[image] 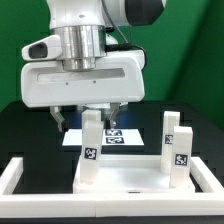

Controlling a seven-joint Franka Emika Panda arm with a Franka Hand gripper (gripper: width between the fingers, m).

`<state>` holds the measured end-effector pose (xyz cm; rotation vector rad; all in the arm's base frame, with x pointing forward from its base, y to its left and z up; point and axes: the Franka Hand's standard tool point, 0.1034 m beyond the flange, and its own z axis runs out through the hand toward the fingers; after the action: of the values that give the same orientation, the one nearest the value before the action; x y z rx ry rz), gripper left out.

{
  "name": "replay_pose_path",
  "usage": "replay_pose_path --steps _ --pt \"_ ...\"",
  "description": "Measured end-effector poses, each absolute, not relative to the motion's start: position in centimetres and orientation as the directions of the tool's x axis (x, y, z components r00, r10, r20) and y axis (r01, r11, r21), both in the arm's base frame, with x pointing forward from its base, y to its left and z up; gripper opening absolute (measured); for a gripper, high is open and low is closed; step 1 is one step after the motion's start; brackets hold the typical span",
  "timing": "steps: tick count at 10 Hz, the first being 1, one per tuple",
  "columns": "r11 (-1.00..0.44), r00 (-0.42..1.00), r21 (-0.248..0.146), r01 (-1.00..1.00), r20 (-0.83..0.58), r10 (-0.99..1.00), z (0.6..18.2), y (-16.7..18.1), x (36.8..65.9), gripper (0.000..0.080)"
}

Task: Assemble desk

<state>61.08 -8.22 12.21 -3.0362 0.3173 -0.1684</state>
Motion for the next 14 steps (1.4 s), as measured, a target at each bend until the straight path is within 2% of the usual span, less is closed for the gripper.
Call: replay_pose_path --steps 1,3,4,5,8,11,13,14 --pt "-0.973 0.970 -0.097 -0.211 0.099 -0.220 12.2 -8.2 61.1 0.0649" --pt "-0.970 0.968 -0.098 -0.221 0.098 -0.230 12.2 -8.2 61.1 0.0390" --pt "-0.953 0.952 -0.107 -0.282 0.092 -0.292 12.2 -8.2 61.1 0.0390" --pt "-0.934 0.933 -0.114 -0.338 0.086 -0.348 12.2 -8.2 61.1 0.0290" --pt "-0.862 0.863 -0.127 -0.491 0.064 -0.501 12.2 -8.1 61.1 0.0290" --pt "-0.580 0.590 -0.155 -0.800 -0.023 -0.807 12.2 -8.0 61.6 0.0290" --pt "-0.274 0.296 -0.166 -0.947 -0.124 -0.947 12.1 -7.7 61.9 0.0290" --pt "-0.171 0.195 -0.157 -0.973 -0.149 -0.970 12.1 -7.7 62.5 0.0290"
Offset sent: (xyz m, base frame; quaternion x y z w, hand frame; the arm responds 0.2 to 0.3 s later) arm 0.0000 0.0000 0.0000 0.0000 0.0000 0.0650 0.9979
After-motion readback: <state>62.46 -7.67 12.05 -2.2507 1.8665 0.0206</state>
